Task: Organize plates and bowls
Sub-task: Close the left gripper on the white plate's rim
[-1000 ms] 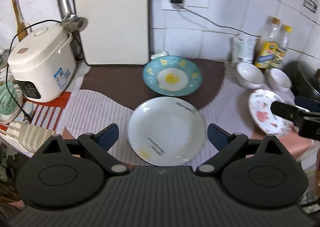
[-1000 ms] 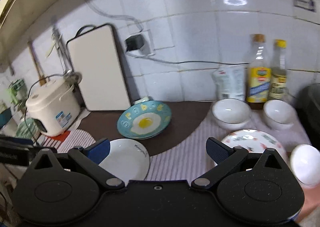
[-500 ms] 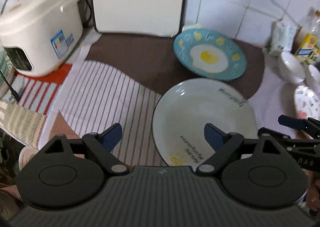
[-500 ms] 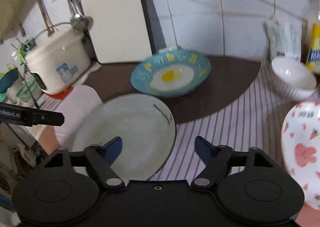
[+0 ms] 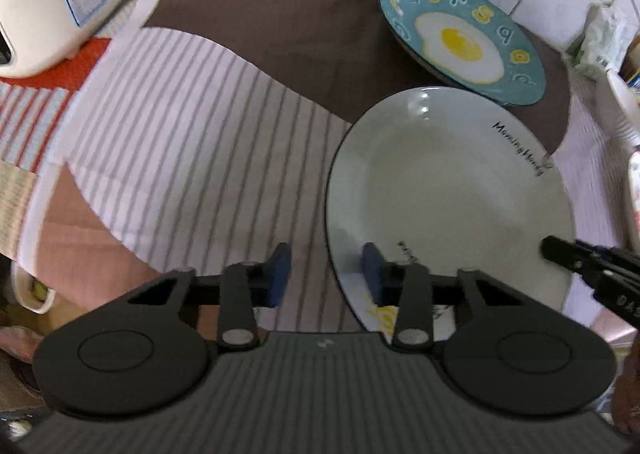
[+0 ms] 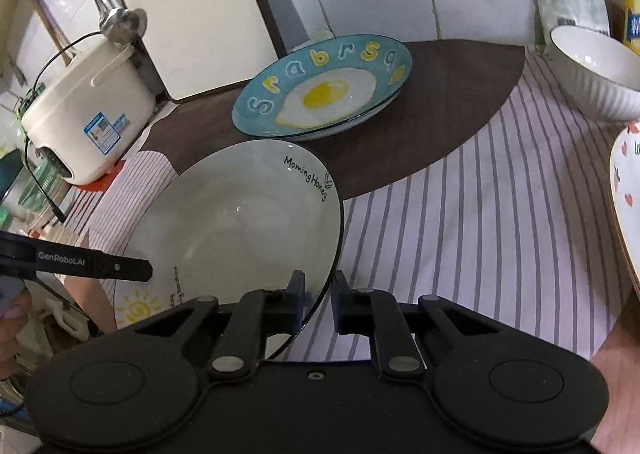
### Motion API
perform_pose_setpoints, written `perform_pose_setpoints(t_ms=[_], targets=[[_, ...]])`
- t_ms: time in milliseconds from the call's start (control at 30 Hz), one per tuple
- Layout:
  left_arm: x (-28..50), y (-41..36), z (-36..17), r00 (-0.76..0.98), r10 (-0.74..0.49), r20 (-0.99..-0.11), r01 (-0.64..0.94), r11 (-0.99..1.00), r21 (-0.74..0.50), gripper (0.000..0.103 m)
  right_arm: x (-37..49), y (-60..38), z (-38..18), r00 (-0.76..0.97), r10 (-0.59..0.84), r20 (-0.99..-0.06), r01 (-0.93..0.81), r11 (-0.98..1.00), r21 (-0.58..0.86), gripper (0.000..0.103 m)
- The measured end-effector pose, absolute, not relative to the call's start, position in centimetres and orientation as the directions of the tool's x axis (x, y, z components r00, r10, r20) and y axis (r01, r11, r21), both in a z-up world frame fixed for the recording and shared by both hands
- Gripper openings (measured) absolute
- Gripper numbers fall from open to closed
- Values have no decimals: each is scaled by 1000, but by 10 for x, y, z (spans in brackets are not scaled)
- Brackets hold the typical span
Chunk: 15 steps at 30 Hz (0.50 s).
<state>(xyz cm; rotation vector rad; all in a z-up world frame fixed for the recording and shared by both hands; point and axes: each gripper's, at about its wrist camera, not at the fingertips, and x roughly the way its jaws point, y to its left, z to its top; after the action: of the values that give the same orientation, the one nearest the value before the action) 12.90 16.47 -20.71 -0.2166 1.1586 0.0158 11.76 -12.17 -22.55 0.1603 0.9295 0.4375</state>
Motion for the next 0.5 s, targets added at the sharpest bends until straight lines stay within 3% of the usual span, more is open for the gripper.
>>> perform_pose_setpoints(t_ms=[133, 500], targets=[[132, 163, -208, 409, -140, -902, -106, 974, -199, 18, 121, -122, -227, 512, 440, -738, -296, 897, 329, 16], [139, 172, -217, 403, -196, -894, -209, 931, -299, 22, 130, -124, -233, 490, 485, -725, -264, 874, 407, 18]])
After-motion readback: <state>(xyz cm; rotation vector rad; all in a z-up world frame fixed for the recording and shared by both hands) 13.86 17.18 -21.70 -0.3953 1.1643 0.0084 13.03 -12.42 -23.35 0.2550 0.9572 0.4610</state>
